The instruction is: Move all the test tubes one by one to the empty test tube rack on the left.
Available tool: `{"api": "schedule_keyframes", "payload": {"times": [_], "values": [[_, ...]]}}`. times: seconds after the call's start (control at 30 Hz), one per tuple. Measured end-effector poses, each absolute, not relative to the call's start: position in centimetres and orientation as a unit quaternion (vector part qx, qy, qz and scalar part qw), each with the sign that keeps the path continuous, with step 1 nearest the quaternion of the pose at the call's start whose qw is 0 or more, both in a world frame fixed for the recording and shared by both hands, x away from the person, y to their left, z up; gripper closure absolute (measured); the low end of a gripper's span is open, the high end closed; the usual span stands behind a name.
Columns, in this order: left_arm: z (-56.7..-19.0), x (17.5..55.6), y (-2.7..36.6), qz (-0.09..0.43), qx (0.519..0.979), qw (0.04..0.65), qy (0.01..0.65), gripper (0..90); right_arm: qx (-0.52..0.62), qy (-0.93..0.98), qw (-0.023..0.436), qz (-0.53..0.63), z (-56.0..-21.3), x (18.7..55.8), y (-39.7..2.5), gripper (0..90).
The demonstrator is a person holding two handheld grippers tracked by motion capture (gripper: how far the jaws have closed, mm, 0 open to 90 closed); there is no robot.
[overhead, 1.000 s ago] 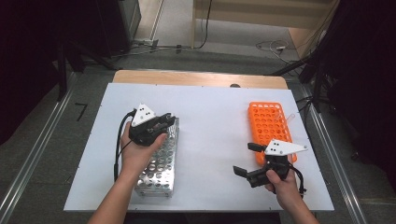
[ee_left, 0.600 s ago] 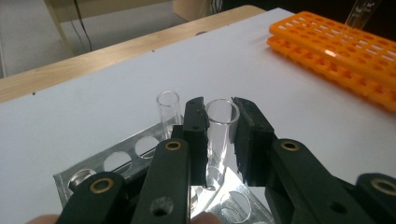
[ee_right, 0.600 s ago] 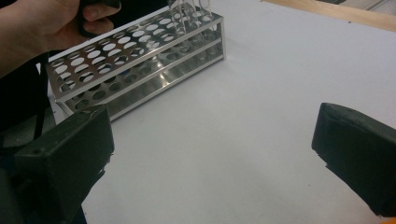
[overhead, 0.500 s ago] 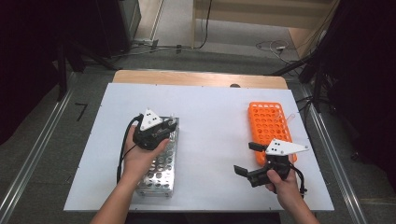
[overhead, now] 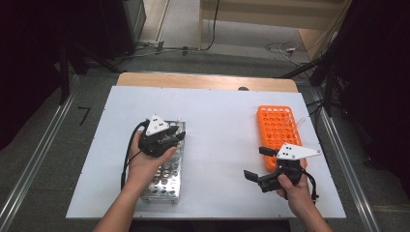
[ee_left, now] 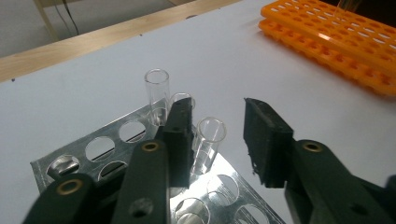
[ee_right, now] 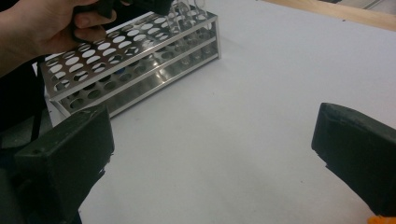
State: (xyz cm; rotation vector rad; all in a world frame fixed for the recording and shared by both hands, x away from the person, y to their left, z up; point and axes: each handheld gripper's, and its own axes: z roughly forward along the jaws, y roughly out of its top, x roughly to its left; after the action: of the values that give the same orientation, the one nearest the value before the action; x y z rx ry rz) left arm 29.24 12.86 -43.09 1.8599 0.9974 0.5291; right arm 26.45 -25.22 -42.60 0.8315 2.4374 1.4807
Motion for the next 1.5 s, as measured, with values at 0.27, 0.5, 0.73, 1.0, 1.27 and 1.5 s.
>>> {"api": "schedule_keyframes", "payload": {"times": [0.27, 0.5, 0.73, 1.0, 1.27, 1.5], "values": [[-42.5, 28.2, 13.7, 0.200, 0.736, 0.501, 0.409, 40.9, 0.291, 0.809, 0.097, 0.501, -42.2, 27.0, -26.7, 0.0], [-42.1, 26.4, 14.1, 0.192, 0.722, 0.526, 0.405, 26.4, 0.304, 0.800, 0.106, 0.506, -41.9, 27.6, -28.1, 0.0], [-42.1, 25.1, 14.7, 0.188, 0.719, 0.533, 0.404, 16.9, 0.319, 0.796, 0.112, 0.501, -42.0, 28.3, -29.1, 0.0], [-42.6, 24.1, 15.3, 0.170, 0.716, 0.544, 0.402, 1.6, 0.342, 0.789, 0.119, 0.496, -42.2, 29.3, -30.7, 0.0], [-42.6, 24.0, 15.3, 0.168, 0.715, 0.549, 0.400, 0.0, 0.371, 0.776, 0.116, 0.497, -42.3, 30.8, -32.8, 0.0], [-42.7, 24.1, 15.1, 0.167, 0.716, 0.546, 0.401, 0.0, 0.397, 0.771, 0.135, 0.480, -43.0, 32.1, -34.9, 0.0]]}}
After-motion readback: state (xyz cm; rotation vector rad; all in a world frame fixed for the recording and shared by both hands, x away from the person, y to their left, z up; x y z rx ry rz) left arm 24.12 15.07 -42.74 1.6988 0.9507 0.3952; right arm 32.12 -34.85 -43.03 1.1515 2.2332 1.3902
